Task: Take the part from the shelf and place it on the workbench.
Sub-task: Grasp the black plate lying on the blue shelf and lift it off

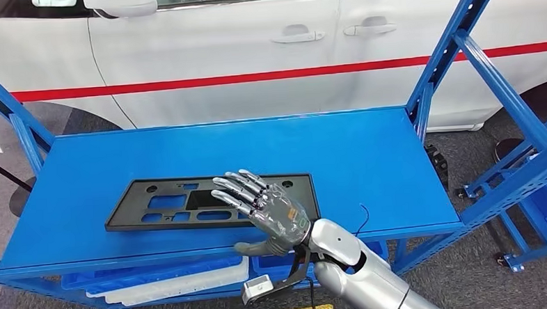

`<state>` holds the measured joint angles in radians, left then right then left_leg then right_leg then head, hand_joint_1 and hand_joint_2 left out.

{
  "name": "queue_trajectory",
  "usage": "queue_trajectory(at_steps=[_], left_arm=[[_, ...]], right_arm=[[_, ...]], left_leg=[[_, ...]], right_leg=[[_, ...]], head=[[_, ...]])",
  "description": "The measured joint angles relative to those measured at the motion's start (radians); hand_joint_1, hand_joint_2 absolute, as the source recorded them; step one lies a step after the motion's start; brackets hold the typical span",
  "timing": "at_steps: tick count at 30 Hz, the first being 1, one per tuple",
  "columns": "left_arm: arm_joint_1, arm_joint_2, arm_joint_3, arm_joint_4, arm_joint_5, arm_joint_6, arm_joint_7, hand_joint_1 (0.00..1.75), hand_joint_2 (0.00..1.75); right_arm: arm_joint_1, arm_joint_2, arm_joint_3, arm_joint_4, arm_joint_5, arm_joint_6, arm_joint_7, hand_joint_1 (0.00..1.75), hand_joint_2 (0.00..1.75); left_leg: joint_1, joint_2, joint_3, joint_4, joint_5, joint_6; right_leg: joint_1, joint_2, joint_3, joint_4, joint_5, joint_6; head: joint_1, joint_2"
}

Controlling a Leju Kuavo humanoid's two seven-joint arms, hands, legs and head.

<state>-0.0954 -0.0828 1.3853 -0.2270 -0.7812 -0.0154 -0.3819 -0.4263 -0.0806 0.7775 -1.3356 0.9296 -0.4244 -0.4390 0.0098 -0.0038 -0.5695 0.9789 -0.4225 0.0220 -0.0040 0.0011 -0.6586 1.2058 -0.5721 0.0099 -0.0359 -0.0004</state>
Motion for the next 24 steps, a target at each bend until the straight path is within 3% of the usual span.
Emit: queue_trajectory(at_steps=[1, 2, 3, 5, 7, 12, 14, 16, 17, 18, 19, 21, 22, 24], left_arm=[[0.001, 0.0, 0.0, 0.0, 0.0, 0.0, -0.002, 0.0, 0.0], [0.002, 0.0, 0.0, 0.0, -0.001, 0.0, -0.004, 0.0, 0.0], [0.003, 0.0, 0.0, 0.0, -0.002, 0.0, -0.005, 0.0, 0.0], [0.003, -0.002, 0.0, 0.0, -0.003, 0.0, -0.006, 0.0, 0.0], [0.003, -0.004, 0.0, 0.0, -0.004, 0.0, -0.007, 0.0, 0.0], [0.002, -0.003, -0.002, 0.0, -0.012, 0.001, -0.008, 0.0, 0.0], [0.001, -0.004, -0.005, 0.0, -0.016, 0.001, -0.008, 0.0, 0.0], [0.002, -0.003, -0.01, 0.0, -0.019, 0.0, -0.008, 0.0, 0.0], [0.003, -0.003, -0.012, 0.0, -0.021, 0.0, -0.008, 0.0, 0.0], [0.004, -0.003, -0.013, 0.0, -0.022, -0.001, -0.008, 0.0, 0.0], [0.004, -0.003, -0.015, 0.0, -0.023, -0.001, -0.008, 0.0, 0.0], [0.002, -0.002, -0.016, 0.0, -0.024, -0.002, -0.009, 0.0, 0.0], [0.001, -0.002, -0.017, 0.0, -0.025, -0.002, -0.01, 0.0, 0.0], [0.0, -0.001, -0.017, 0.0, -0.025, -0.001, -0.011, 0.0, 0.0]], right_arm=[[-0.001, 0.003, 0.01, 0.015, 0.016, -0.018, 0.009, 0.0, 1.75], [-0.001, 0.007, 0.02, 0.03, 0.03, -0.032, 0.018, 0.0, 1.75], [-0.002, 0.012, 0.029, 0.043, 0.044, -0.046, 0.026, 0.0, 1.75], [-0.01, 0.024, 0.045, 0.066, 0.066, -0.068, 0.045, 0.0, 1.75], [-0.021, 0.037, 0.06, 0.087, 0.085, -0.084, 0.066, 0.0, 1.75], [-0.041, 0.07, 0.089, 0.132, 0.121, -0.104, 0.104, 0.0, 1.75], [-0.056, 0.084, 0.103, 0.15, 0.132, -0.104, 0.111, 0.0, 1.75], [-0.064, 0.094, 0.118, 0.172, 0.143, -0.102, 0.114, 0.0, 1.75], [-0.065, 0.097, 0.125, 0.183, 0.148, -0.1, 0.115, 0.0, 1.75], [-0.065, 0.1, 0.132, 0.193, 0.152, -0.099, 0.115, 0.0, 1.75], [-0.067, 0.103, 0.139, 0.202, 0.155, -0.097, 0.117, 0.0, 1.75], [-0.071, 0.111, 0.151, 0.219, 0.162, -0.095, 0.12, 0.0, 1.75], [-0.074, 0.115, 0.157, 0.227, 0.165, -0.095, 0.122, 0.0, 1.75], [-0.078, 0.119, 0.165, 0.244, 0.169, -0.095, 0.124, 0.0, 1.75]], left_leg=[[0.0, 0.0, 0.0, 0.0, -0.002, 0.001], [0.0, -0.001, 0.001, 0.001, -0.004, 0.0], [0.0, -0.002, 0.003, 0.003, -0.007, -0.002], [0.001, -0.004, 0.009, 0.009, -0.016, -0.008], [-0.003, -0.005, 0.008, 0.02, -0.026, -0.018], [0.0, -0.003, 0.0, 0.042, -0.048, -0.047], [0.003, -0.002, -0.04, 0.133, -0.099, -0.056], [0.004, -0.002, -0.109, 0.271, -0.156, -0.062], [0.004, -0.002, -0.132, 0.312, -0.164, -0.063], [0.004, -0.002, -0.137, 0.314, -0.151, -0.063], [0.004, -0.002, -0.119, 0.272, -0.118, -0.06], [0.001, -0.002, -0.05, 0.124, -0.047, -0.05], [-0.001, -0.002, -0.021, 0.065, -0.027, -0.044], [-0.007, -0.002, -0.001, 0.024, -0.023, -0.035]], right_leg=[[-0.002, 0.0, -0.035, 0.06, -0.019, 0.003], [-0.005, 0.0, -0.056, 0.091, -0.018, 0.006], [-0.007, -0.001, -0.056, 0.08, 0.004, 0.007], [-0.011, -0.001, -0.005, -0.043, 0.083, 0.006], [-0.009, -0.001, 0.044, -0.155, 0.125, -0.001], [-0.007, 0.001, 0.057, -0.187, 0.126, -0.033], [-0.008, 0.0, 0.062, -0.191, 0.126, -0.043], [-0.006, -0.001, 0.062, -0.19, 0.125, -0.047], [-0.006, -0.001, 0.063, -0.19, 0.124, -0.048], [-0.005, -0.001, 0.064, -0.19, 0.123, -0.048], [-0.004, -0.001, 0.066, -0.19, 0.122, -0.047], [-0.002, 0.001, 0.073, -0.19, 0.118, -0.044], [0.0, 0.001, 0.075, -0.19, 0.117, -0.04], [0.001, 0.001, 0.076, -0.19, 0.116, -0.031]], head=[[0.0, 0.0], [0.0, 0.0], [0.0, 0.0], [0.0, 0.0], [0.0, 0.0], [0.0, 0.0], [0.0, 0.0], [0.0, 0.0], [0.0, 0.0], [0.0, 0.0], [0.0, 0.0], [0.0, 0.0], [0.0, 0.0], [0.0, 0.0]])
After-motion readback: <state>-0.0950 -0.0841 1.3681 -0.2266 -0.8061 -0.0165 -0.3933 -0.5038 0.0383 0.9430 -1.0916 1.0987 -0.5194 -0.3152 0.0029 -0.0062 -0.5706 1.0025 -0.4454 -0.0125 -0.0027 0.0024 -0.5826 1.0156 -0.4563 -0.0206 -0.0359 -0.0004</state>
